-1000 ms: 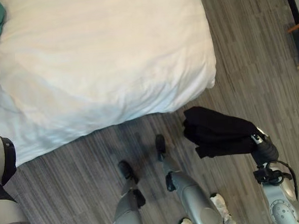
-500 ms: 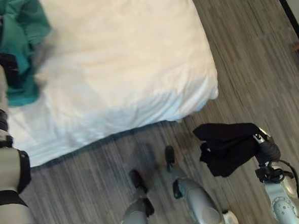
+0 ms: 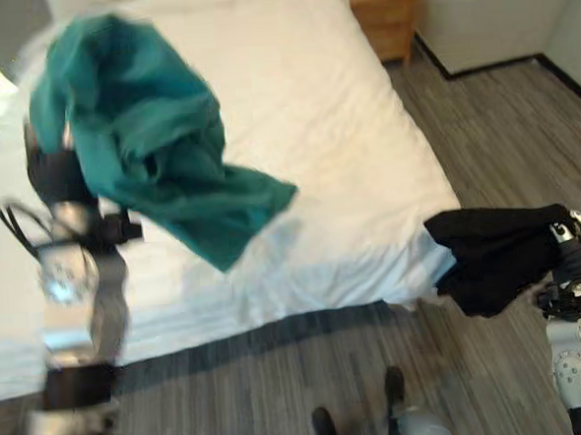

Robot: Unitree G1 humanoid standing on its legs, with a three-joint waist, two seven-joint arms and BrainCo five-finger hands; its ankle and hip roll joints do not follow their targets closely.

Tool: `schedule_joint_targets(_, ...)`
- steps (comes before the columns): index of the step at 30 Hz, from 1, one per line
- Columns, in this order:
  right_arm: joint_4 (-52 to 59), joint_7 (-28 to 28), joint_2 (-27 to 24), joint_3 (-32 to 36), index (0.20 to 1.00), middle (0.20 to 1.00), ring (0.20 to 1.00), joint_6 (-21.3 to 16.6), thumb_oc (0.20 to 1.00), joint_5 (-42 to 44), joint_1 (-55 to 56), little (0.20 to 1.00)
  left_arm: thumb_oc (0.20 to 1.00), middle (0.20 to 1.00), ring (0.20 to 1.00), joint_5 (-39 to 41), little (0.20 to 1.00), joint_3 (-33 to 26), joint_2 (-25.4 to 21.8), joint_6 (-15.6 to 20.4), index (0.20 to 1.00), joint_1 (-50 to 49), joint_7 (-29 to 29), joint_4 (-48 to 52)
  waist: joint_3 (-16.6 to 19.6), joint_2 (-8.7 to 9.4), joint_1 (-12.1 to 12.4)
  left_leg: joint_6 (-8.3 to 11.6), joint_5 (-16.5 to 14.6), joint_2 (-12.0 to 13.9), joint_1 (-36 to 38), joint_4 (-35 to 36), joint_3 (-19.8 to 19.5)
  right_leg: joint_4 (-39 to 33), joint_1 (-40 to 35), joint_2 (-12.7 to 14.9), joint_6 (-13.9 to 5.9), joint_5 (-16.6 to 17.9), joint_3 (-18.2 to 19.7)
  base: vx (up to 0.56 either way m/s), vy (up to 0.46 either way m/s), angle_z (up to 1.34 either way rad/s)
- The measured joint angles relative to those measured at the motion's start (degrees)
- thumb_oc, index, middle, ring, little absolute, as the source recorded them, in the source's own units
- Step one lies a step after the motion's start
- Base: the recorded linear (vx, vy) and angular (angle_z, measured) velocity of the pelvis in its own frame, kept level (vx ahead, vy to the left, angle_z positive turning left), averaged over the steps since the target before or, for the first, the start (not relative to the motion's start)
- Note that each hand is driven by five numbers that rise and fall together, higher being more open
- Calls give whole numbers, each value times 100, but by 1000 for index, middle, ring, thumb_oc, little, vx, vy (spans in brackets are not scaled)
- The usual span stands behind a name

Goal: Pick up bed clothes into laundry basket.

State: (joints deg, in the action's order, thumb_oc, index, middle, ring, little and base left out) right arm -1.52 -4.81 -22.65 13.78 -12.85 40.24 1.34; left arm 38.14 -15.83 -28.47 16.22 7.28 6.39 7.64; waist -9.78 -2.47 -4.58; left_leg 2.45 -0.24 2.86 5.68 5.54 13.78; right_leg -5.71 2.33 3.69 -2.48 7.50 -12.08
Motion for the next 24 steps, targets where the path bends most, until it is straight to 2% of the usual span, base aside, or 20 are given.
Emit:
schedule_joint_targets(3,255,-10,248,216,200,200,200,-53,200,-196,54,200,200,200,200,229,200,-152,725,-33,200,-1007,-184,421,230,139,136,-30,-29,-1,54,-4,-47,-13,-82,21,11,-46,-53,5,-21,9)
schedule_joint_targets(6,416,27,376,356,200,200,200,-50,200,-272,246,200,200,200,200,452,200,-143,1349,-99,200,-1720,-442,589,356,167,278,-43,-58,-22,156,12,-82,3,-226,67,-5,-61,-90,4,-23,6)
schedule_joint_targets(11,412,32,397,429,200,200,200,-27,200,-374,589,200,200,200,200,452,200,-9,1855,-408,200,-2467,-566,526,515,138,319,-122,-11,-90,196,10,-196,135,-261,148,-51,-83,-164,-43,8,12)
schedule_joint_targets(16,407,32,461,396,200,200,200,-28,200,-368,579,200,200,200,200,500,200,446,1788,-434,200,-2095,-563,529,509,137,287,-152,9,-161,262,12,-139,314,-172,243,-92,-119,-80,-43,70,-8)
schedule_joint_targets(17,414,38,477,403,200,200,200,-31,200,-370,665,200,200,200,200,672,200,535,1734,-438,200,-1990,-615,569,492,185,172,-151,12,-207,268,-17,-76,324,-108,245,-140,-126,3,-164,147,-17)
schedule_joint_targets(18,530,52,544,479,200,200,200,-48,200,-371,729,200,200,200,200,940,200,649,1605,-430,200,-1815,-644,650,447,144,122,-201,44,-205,238,10,-30,440,-36,275,-179,-147,55,-151,95,-19)
schedule_joint_targets(19,562,50,607,544,200,200,200,-64,200,-372,837,200,200,200,200,1041,200,717,1497,-435,200,-1711,-687,700,379,225,82,-220,60,-240,233,-27,12,486,39,275,-217,-131,151,-326,146,-28)
schedule_joint_targets(20,564,47,664,554,200,200,200,-70,200,-371,852,200,200,200,200,1131,200,840,1281,-402,200,-1537,-747,851,366,164,20,-252,73,-221,103,13,140,592,226,298,-298,-149,259,-347,146,-62)
schedule_joint_targets(21,542,42,732,597,200,200,200,-67,200,-373,940,200,200,200,200,1125,200,1007,1081,-377,200,-1275,-847,962,276,248,-227,-250,82,-356,-13,-66,383,563,448,311,-432,-152,427,-413,203,-62)
schedule_joint_targets(22,557,53,765,613,200,200,200,-82,200,-373,927,200,200,200,200,1122,200,1102,894,-332,200,-1063,-865,1039,242,175,-313,-293,109,-316,-144,-54,434,574,589,319,-548,-85,599,-251,116,-86)
schedule_joint_targets(23,492,40,868,720,200,200,200,-116,200,-375,1060,200,200,200,200,1097,200,1323,639,-261,200,-505,-924,1059,77,258,-592,-337,142,-411,-309,-79,712,546,865,357,-675,-91,813,-145,53,-67)
schedule_joint_targets(24,474,18,885,779,200,200,200,-120,200,-371,1004,200,200,200,200,1092,200,1443,499,-216,200,-148,-926,1062,-40,159,-694,-443,188,-375,-416,-13,800,602,965,368,-863,-69,843,-245,118,-100)
